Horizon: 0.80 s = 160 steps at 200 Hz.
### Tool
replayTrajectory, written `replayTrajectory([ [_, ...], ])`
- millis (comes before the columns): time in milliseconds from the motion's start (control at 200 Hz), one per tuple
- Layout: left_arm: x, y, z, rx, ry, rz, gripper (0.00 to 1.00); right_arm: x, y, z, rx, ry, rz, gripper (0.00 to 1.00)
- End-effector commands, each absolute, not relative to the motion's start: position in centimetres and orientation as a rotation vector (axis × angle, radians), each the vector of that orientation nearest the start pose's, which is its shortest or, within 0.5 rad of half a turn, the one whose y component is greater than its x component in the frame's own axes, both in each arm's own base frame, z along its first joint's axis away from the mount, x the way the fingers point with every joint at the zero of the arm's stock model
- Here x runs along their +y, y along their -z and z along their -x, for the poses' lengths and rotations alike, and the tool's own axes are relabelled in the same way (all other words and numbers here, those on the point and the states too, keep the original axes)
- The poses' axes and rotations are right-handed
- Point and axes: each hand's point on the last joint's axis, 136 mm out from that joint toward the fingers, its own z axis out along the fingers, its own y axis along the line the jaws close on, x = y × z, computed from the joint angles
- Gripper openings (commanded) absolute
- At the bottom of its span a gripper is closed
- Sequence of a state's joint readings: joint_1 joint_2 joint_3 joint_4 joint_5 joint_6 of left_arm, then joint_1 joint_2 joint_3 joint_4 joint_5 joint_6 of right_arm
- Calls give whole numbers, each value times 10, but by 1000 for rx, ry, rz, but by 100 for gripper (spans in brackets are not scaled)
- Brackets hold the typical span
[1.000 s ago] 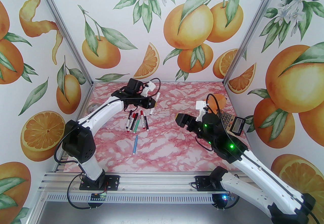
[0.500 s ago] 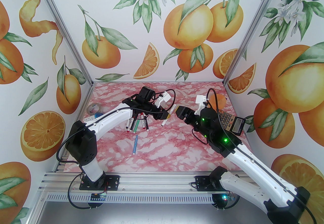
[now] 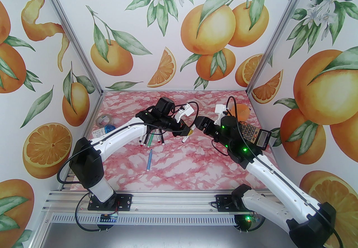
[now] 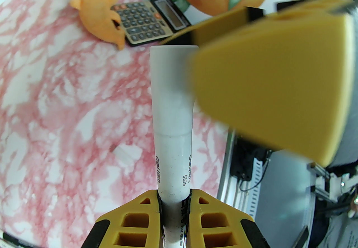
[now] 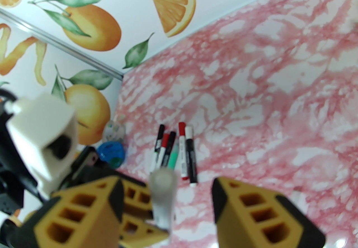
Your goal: Open the pen caps
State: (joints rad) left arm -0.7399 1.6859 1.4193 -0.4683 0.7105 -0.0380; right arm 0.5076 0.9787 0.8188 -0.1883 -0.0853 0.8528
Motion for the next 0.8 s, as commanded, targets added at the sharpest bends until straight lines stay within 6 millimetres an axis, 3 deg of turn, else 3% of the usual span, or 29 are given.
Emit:
replayTrajectory([
  [0,-389,-250,-247,1990,1230,-1231,14,191,-273,-304,2014,-1023,-275,57],
  [796,-393,-244,-236,2004,1234,-1280,14,195,-266,-307,2036,-1046,-272,30],
])
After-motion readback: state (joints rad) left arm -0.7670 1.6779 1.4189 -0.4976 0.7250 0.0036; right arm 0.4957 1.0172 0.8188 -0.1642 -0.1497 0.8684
